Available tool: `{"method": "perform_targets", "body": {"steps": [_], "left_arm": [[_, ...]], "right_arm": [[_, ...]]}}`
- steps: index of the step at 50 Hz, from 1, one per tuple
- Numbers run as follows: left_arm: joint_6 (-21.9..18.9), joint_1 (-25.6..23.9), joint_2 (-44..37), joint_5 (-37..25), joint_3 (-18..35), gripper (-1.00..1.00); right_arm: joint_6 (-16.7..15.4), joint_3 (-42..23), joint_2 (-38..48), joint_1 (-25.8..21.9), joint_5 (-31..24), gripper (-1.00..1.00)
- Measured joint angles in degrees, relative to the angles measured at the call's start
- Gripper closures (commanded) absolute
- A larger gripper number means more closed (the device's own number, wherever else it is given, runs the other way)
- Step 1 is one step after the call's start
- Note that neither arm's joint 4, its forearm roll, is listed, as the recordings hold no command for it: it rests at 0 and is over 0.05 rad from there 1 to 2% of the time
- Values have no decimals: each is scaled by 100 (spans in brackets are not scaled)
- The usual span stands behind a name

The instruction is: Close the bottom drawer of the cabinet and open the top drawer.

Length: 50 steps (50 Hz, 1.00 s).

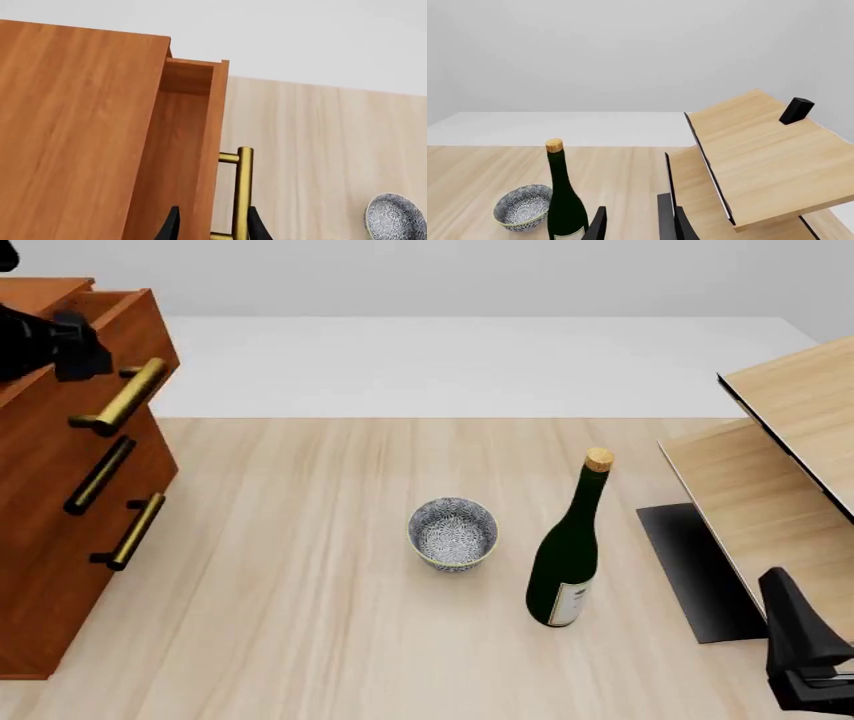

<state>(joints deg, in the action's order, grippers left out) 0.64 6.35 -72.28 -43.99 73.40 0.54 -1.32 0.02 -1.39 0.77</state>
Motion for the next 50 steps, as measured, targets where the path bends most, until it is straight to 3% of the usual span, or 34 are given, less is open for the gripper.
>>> {"method": "perform_targets", "body": {"steps": [19, 50], "left_arm": [[83, -133, -78, 166, -282, -100], [157, -868, -6, 214, -450, -100]], "right_arm": [[2, 8, 0, 6, 6, -100], [12, -8, 4, 31, -5, -100]]}}
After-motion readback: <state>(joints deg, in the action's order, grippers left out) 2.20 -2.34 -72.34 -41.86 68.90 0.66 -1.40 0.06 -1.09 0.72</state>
